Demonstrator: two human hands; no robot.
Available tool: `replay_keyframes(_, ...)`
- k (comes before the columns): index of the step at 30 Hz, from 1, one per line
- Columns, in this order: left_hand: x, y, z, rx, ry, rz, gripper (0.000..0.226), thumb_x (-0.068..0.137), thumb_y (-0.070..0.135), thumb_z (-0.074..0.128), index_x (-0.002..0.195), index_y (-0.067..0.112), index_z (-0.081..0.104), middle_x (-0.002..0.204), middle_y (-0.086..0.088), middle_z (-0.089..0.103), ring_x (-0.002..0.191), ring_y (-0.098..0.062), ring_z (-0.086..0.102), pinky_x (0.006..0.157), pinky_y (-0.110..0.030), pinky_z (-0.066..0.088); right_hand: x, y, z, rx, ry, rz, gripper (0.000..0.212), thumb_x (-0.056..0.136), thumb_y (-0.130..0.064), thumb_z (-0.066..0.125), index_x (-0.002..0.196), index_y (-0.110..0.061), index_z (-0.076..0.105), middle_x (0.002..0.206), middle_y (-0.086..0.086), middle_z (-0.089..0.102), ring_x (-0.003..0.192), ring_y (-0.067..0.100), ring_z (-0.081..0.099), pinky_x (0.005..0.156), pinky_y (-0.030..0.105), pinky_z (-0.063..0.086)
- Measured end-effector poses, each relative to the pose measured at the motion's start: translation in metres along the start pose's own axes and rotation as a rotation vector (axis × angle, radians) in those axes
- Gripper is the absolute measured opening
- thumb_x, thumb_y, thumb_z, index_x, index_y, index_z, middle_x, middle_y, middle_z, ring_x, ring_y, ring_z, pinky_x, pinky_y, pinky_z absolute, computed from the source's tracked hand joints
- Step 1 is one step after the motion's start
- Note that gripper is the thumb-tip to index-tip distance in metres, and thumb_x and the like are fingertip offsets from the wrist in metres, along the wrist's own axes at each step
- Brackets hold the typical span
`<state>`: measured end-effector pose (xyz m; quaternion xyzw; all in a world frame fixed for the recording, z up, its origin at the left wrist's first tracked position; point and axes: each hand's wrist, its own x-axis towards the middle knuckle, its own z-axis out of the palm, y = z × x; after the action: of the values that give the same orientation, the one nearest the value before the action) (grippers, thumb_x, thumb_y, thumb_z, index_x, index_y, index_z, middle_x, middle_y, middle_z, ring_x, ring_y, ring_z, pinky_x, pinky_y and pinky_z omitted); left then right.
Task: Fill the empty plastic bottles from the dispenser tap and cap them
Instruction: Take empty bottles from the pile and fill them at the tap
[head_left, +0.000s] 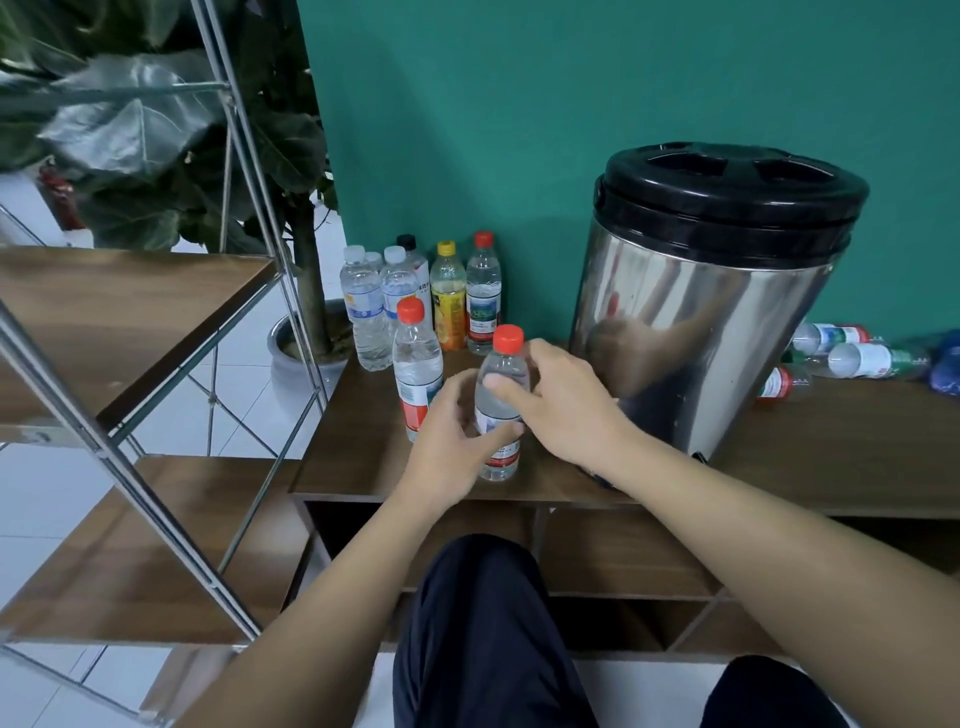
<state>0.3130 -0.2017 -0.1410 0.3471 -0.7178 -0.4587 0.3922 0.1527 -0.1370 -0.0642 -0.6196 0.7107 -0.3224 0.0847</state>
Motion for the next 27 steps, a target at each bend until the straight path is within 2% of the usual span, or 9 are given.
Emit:
replay_keyframes(2,-0.011,-0.014,-0.011,0.02,0.039,-0.035,0.063,0.092,0.032,0.094,0.147,0.028,0.063,0.14,0.018,0.072,0.128,0.002,0.067,0.109,-0.024,0.056,-0.012,0.004,0.012,0.019,-0.027,0.047,0.051,0.097,-0.059,0.074,0.132,-0.027,0.056,0.127,-0.004,0.069,0.11,0.018,0.068,0.091,0.044,0.057)
replay_keyframes(6,-0.021,-0.043,-0.032,0.014,0.181,-0.117,0.029,0.096,0.02,0.089,0.121,0.018,0.077,0.118,0.009,0.081,0.114,-0.006,0.075,0.108,-0.044,0.061,-0.024,0.01,0.044,0.026,-0.066,0.172,0.057,0.098,-0.045,0.08,0.138,-0.028,0.043,0.148,0.0,0.067,0.128,0.026,0.07,0.102,0.048,0.061)
replay_keyframes(7,-0.022,-0.046,-0.035,0.025,0.242,-0.118,0.018,0.096,0.019,0.089,0.109,0.018,0.076,0.107,0.007,0.081,0.106,-0.009,0.076,0.102,-0.044,0.062,-0.024,0.013,0.051,0.047,-0.061,0.198,0.058,0.098,-0.043,0.081,0.14,-0.028,0.043,0.15,-0.001,0.067,0.131,0.026,0.069,0.104,0.048,0.06)
replay_keyframes(9,-0.021,-0.046,-0.041,0.048,0.38,-0.13,0.025,0.094,0.028,0.091,0.1,0.019,0.068,0.096,0.004,0.078,0.096,-0.007,0.074,0.087,-0.03,0.059,-0.022,0.017,0.064,0.084,-0.051,0.229,0.06,0.098,-0.041,0.082,0.143,-0.027,0.045,0.15,-0.002,0.067,0.132,0.025,0.068,0.107,0.046,0.059)
replay_keyframes(11,-0.016,-0.047,-0.047,0.053,0.43,-0.16,0.041,0.09,0.036,0.094,0.114,0.023,0.064,0.099,0.005,0.074,0.095,-0.005,0.071,0.08,-0.017,0.051,-0.017,0.02,0.073,0.103,-0.03,0.231,0.057,0.098,-0.04,0.082,0.141,-0.025,0.047,0.148,-0.001,0.069,0.131,0.023,0.069,0.107,0.044,0.059)
replay_keyframes(13,-0.008,-0.054,-0.05,0.102,0.371,-0.171,0.059,0.091,0.043,0.093,0.139,0.031,0.061,0.11,0.007,0.07,0.099,-0.006,0.069,0.083,-0.018,0.053,-0.01,0.022,0.081,0.11,0.002,0.227,0.056,0.098,-0.039,0.083,0.141,-0.024,0.049,0.147,0.0,0.069,0.13,0.023,0.069,0.106,0.042,0.059)
replay_keyframes(15,0.002,-0.064,-0.05,0.154,0.328,-0.139,0.064,0.094,0.042,0.09,0.151,0.038,0.061,0.118,0.007,0.066,0.101,-0.001,0.066,0.088,-0.021,0.056,0.0,0.023,0.089,0.122,0.027,0.223,0.059,0.099,-0.038,0.083,0.145,-0.023,0.049,0.148,-0.001,0.068,0.131,0.022,0.069,0.105,0.041,0.06)
replay_keyframes(20,0.025,-0.073,-0.044,0.18,0.3,-0.109,0.055,0.099,0.039,0.084,0.15,0.039,0.063,0.122,0.008,0.061,0.104,0.012,0.058,0.085,-0.012,0.049,0.027,0.034,0.104,0.154,0.082,0.23,0.054,0.097,-0.042,0.084,0.138,-0.024,0.055,0.139,-0.002,0.072,0.123,0.02,0.072,0.101,0.042,0.062)
replay_keyframes(27,0.069,-0.083,-0.033,0.172,0.275,-0.108,0.043,0.101,0.042,0.082,0.135,0.05,0.057,0.119,0.01,0.059,0.098,0.0,0.063,0.091,-0.024,0.056,0.063,0.046,0.124,0.216,0.182,0.256,0.045,0.1,-0.033,0.082,0.137,-0.02,0.059,0.135,-0.002,0.073,0.122,0.017,0.07,0.098,0.034,0.06)
